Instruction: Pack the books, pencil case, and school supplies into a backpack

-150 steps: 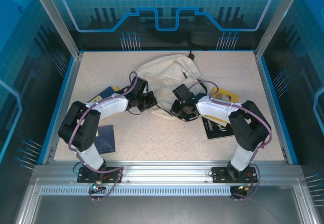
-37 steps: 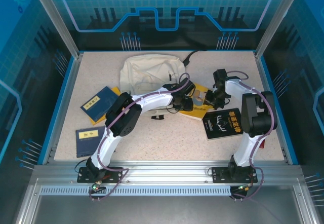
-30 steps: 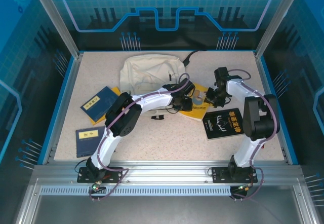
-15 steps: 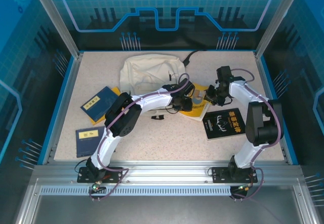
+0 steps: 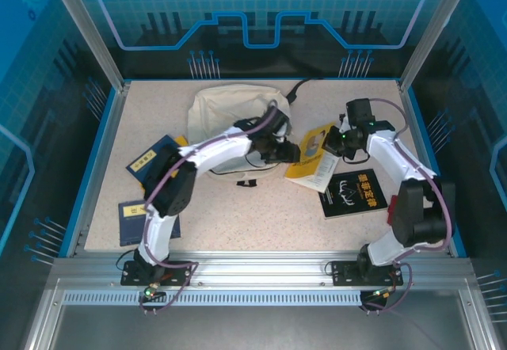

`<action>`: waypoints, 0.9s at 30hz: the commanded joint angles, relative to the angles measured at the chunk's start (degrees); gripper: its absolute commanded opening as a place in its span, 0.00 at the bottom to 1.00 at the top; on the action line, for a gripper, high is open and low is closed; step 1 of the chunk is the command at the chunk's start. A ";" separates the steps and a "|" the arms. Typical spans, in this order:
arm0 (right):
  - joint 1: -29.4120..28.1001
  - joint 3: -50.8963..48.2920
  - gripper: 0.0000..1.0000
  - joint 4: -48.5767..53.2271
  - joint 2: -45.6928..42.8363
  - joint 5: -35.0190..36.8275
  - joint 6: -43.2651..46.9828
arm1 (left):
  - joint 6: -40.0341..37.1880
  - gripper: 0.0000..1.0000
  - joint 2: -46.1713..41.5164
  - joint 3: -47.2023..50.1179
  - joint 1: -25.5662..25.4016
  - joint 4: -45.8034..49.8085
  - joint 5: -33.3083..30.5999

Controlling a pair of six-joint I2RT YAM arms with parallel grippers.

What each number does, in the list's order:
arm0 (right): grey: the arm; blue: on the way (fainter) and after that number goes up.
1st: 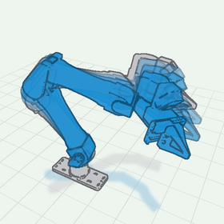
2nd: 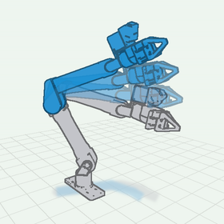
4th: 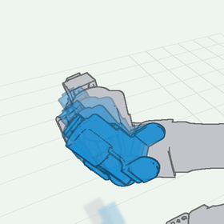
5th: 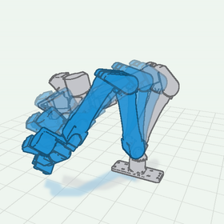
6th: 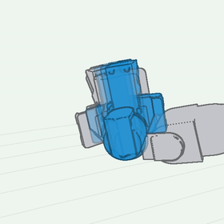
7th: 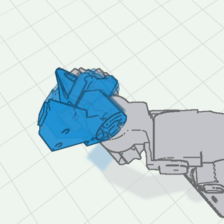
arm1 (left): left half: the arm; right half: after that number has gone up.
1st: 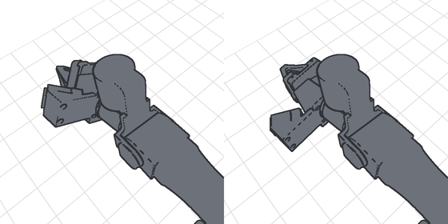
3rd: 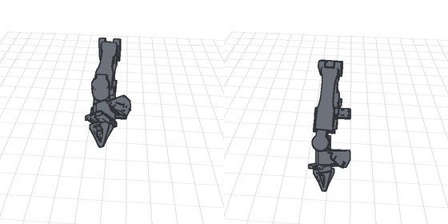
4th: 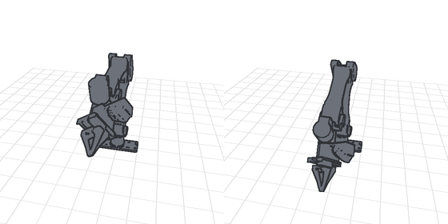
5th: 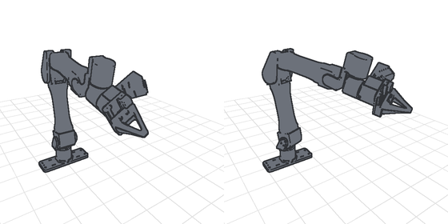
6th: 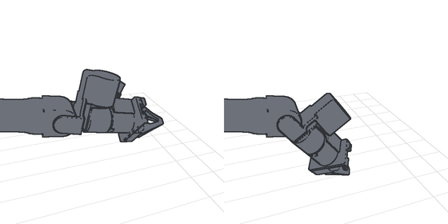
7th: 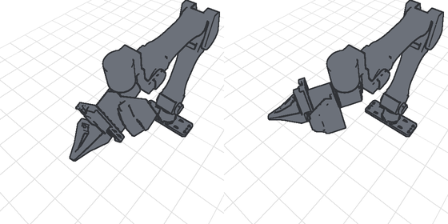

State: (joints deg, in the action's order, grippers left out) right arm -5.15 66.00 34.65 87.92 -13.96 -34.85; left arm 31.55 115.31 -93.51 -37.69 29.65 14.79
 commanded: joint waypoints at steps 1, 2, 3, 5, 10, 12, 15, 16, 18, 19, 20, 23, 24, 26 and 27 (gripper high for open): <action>2.04 0.56 0.00 -2.01 -3.80 -10.59 3.85 | 1.47 0.64 -8.48 3.16 5.30 -2.21 9.26; 2.20 0.90 0.00 -1.97 -4.32 -12.64 4.18 | 2.01 0.67 -9.72 4.61 6.61 -3.20 10.81; 2.19 1.30 0.00 -2.11 -4.96 -14.86 4.56 | 2.71 0.71 -10.96 6.50 8.08 -4.60 12.63; 2.08 1.91 0.00 -2.51 -5.97 -19.28 4.86 | 3.55 0.77 -12.80 9.54 10.58 -6.88 15.64; 0.47 3.99 0.00 -3.92 -6.89 -27.36 3.44 | 5.13 0.90 -15.76 15.70 14.32 -12.24 20.70; -0.83 4.70 0.00 -5.00 -6.62 -29.31 2.66 | 6.83 0.94 -16.40 18.04 14.99 -15.24 22.48; -2.84 5.58 0.00 -7.14 -5.75 -31.10 0.83 | 9.97 0.99 -17.19 21.55 15.60 -20.01 24.24; -3.59 5.84 0.00 -8.00 -5.20 -31.75 0.06 | 11.30 0.99 -17.30 22.62 15.87 -21.63 24.85; -4.70 6.14 0.00 -10.29 -3.95 -33.54 -1.66 | 14.15 0.99 -17.44 24.76 16.33 -25.35 26.23; -5.31 6.30 0.00 -11.27 -3.29 -33.92 -2.49 | 15.61 0.99 -17.35 26.00 16.42 -27.43 26.68; -5.90 6.79 0.00 -11.50 -2.71 -33.92 -2.83 | 16.89 0.99 -17.18 26.93 16.42 -29.14 26.89; -7.27 7.96 0.00 -12.76 -0.95 -34.33 -3.80 | 21.50 0.99 -16.74 30.35 16.33 -33.93 26.37; -7.57 8.06 0.00 -13.73 -0.43 -34.90 -4.41 | 23.34 0.99 -16.61 31.88 16.39 -36.58 26.49; -8.02 8.35 0.00 -14.65 0.84 -35.10 -5.14 | 26.42 0.99 -16.28 34.25 16.35 -41.60 26.52; -8.27 8.79 0.00 -14.18 1.68 -34.80 -4.85 | 27.32 0.99 -16.02 34.95 16.39 -43.09 26.46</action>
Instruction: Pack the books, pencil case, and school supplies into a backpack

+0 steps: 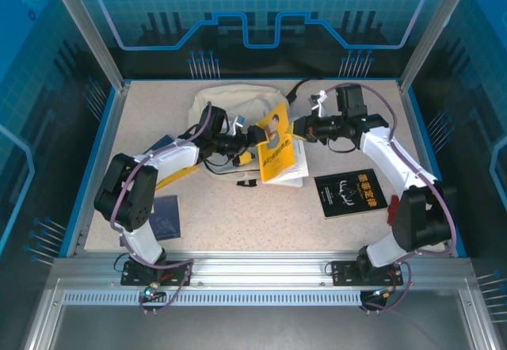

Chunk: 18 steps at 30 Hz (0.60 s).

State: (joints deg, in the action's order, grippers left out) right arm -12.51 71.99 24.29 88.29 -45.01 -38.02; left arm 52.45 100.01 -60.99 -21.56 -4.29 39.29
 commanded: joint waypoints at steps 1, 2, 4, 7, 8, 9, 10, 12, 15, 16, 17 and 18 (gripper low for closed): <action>-0.89 2.98 0.00 -3.37 2.10 -3.47 -1.26 | 6.67 0.99 -0.61 2.86 0.24 -9.68 1.57; -0.89 3.19 0.00 -2.70 3.17 -2.69 -0.75 | 6.62 0.99 -0.65 3.14 0.20 -9.71 0.96; -0.79 3.75 0.00 -0.06 5.71 -0.45 0.90 | 6.10 0.99 -0.31 3.38 0.22 -9.18 0.00; -0.20 3.66 0.00 2.04 10.07 1.68 2.43 | 3.79 0.99 0.89 2.96 0.22 -5.31 -2.21; 0.04 3.57 0.00 2.60 11.38 2.45 3.19 | 3.39 0.99 1.51 2.85 0.21 -4.51 -2.64; 0.36 3.55 0.00 3.50 12.57 3.85 3.83 | 2.82 0.99 2.12 2.85 0.20 -3.64 -3.17; 0.57 3.67 0.00 4.45 13.64 5.17 4.57 | 2.35 0.99 2.59 2.70 0.20 -2.81 -3.69; 0.84 4.40 0.05 7.48 15.67 9.47 6.68 | 0.96 0.98 3.75 2.16 0.21 -0.17 -4.99; 0.80 5.16 0.36 11.42 17.72 17.06 9.47 | -1.13 0.95 5.47 0.67 0.21 3.04 -6.06; 0.57 5.32 0.44 12.34 17.95 19.48 10.26 | -1.77 0.94 5.87 0.10 0.27 3.79 -6.14; 0.22 5.41 0.52 13.16 18.16 21.72 11.32 | -2.53 0.93 6.39 -0.58 0.20 4.62 -6.23; -0.16 5.48 0.55 13.93 18.47 23.73 12.14 | -3.37 0.92 6.91 -1.32 0.23 5.87 -6.74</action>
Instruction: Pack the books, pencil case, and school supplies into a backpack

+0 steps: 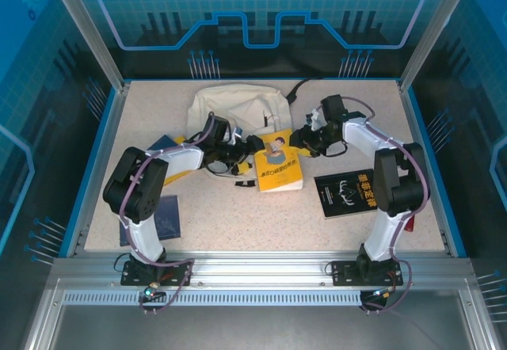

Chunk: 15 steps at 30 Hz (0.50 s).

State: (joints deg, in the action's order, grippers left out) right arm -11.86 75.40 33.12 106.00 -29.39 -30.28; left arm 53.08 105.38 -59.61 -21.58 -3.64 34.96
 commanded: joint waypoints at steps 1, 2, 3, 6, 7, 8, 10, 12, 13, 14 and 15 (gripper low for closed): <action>-1.03 2.30 0.56 5.65 1.20 9.34 4.81 | -4.73 0.90 2.00 -3.54 0.23 6.70 -2.97; -1.30 2.46 0.57 6.10 1.78 10.24 5.26 | -5.39 0.89 2.55 -4.41 0.23 8.15 -3.54; -1.56 2.59 0.57 6.45 2.60 10.92 5.49 | -5.68 0.87 3.23 -5.03 0.25 8.65 -3.54; -2.23 2.92 0.55 6.78 4.83 11.48 5.85 | -5.60 0.81 5.02 -6.65 0.15 9.10 -2.37; -2.41 3.00 0.53 6.54 5.50 11.42 5.77 | -5.68 0.80 5.67 -7.20 0.07 9.30 -1.93; -2.55 2.98 0.52 6.35 6.03 11.16 5.76 | -5.86 0.78 6.11 -7.67 -0.02 9.53 -1.82; -2.83 3.19 0.50 6.08 7.22 10.61 5.81 | -6.50 0.76 7.12 -8.71 -0.15 10.82 -2.11; -2.97 3.44 0.48 5.69 8.13 9.83 5.86 | -7.17 0.75 7.93 -9.75 -0.20 12.16 -2.56; -3.07 3.57 0.48 5.48 8.55 9.44 5.86 | -7.20 0.74 8.31 -10.01 -0.21 11.97 -2.41; -3.05 3.62 0.47 5.32 8.82 9.08 5.93 | -7.03 0.73 8.64 -10.20 -0.21 11.33 -1.65; -3.11 3.61 0.46 5.05 9.16 8.49 5.94 | -6.66 0.73 9.07 -10.29 -0.21 9.68 -0.18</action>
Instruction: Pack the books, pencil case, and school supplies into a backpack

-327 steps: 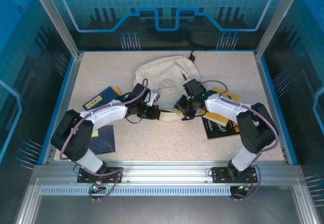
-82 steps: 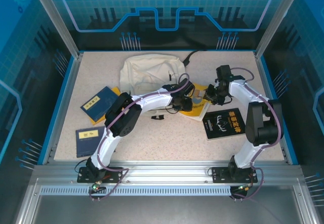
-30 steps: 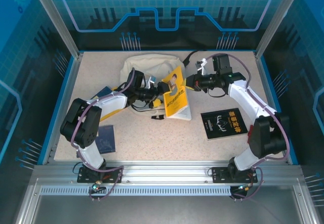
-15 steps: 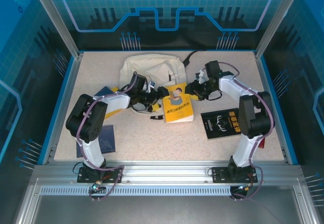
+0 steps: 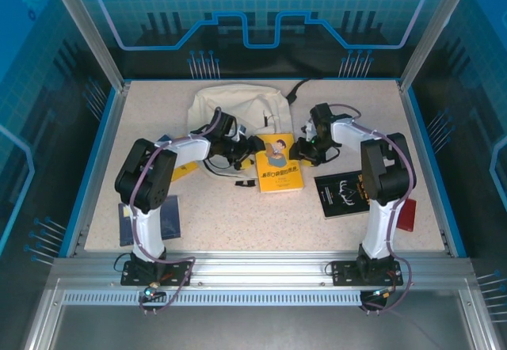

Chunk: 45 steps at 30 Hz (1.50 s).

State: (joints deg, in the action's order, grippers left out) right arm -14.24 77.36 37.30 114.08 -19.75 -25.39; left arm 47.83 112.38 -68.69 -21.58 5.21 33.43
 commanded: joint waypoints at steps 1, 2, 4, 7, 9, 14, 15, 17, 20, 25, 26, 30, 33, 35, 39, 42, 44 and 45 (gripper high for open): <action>-0.70 1.65 0.46 0.65 1.21 -1.78 1.05 | -0.81 0.73 2.51 -1.37 -0.21 -0.67 3.02; -0.72 1.65 0.45 0.42 1.34 -2.37 1.06 | -0.33 0.71 2.87 -1.57 -0.20 -2.16 4.27; -0.68 1.28 0.43 -0.47 1.29 -5.10 0.83 | 0.32 0.69 3.19 -1.95 -0.37 -4.42 6.21; -0.65 0.88 0.42 -2.54 0.87 -8.58 -0.08 | -0.43 0.65 3.93 -3.45 -0.56 -4.22 7.27; -0.62 0.86 0.42 -3.19 0.56 -9.90 -0.54 | -0.94 0.57 4.83 -4.46 -0.65 -3.48 7.85; 0.04 -0.24 0.42 -4.02 -1.98 -10.35 -1.10 | -2.41 0.38 5.34 -5.56 -0.65 -2.27 8.41; 0.38 -0.92 0.42 -4.08 -3.16 -9.57 -1.49 | -2.90 0.32 4.86 -5.63 -0.65 -1.75 8.12; 1.21 -2.79 0.44 -4.66 -5.96 -7.54 -2.75 | -3.93 0.21 3.12 -5.49 -0.64 -1.15 7.24; 2.84 -7.68 0.54 -7.22 -12.33 -6.44 -5.83 | -3.81 0.11 -1.05 -4.17 -0.44 -1.95 6.00; 5.41 -19.32 0.78 -21.37 -24.94 -15.11 -18.22 | 3.46 0.09 -10.05 0.07 0.82 -9.79 6.02; 5.33 -20.88 0.81 -23.93 -27.02 -16.03 -20.41 | 5.26 0.08 -11.47 0.38 1.35 -11.10 6.12; 3.62 -26.61 1.00 -36.81 -34.10 -18.30 -31.77 | 10.47 0.08 -16.56 -0.59 4.13 -13.23 4.98; 1.33 -29.87 1.00 -44.68 -36.48 -18.04 -40.06 | 13.54 0.08 -19.63 -1.27 5.35 -13.38 2.56; -0.01 -31.10 1.00 -50.67 -36.84 -18.39 -46.35 | 15.89 0.09 -21.42 -1.32 5.75 -13.83 0.64; -3.11 -32.41 1.00 -62.98 -36.34 -16.56 -58.06 | 19.43 0.09 -24.40 -0.67 5.84 -15.52 -2.57; -6.23 -31.30 1.00 -68.48 -34.63 -14.71 -62.94 | 22.27 0.09 -26.43 0.59 5.85 -16.61 -5.57; -8.16 -30.77 1.00 -71.25 -33.47 -13.06 -65.47 | 24.08 0.09 -27.67 1.89 5.79 -18.06 -7.17; -9.03 -30.85 1.00 -72.98 -32.86 -11.88 -66.84 | 24.98 0.09 -28.20 2.46 5.79 -18.77 -7.71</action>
State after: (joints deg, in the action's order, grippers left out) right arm -21.26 45.65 -26.52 79.61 -34.50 -84.55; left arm 67.02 87.79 -67.05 -15.75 -7.90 28.36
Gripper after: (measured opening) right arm 0.997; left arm 0.183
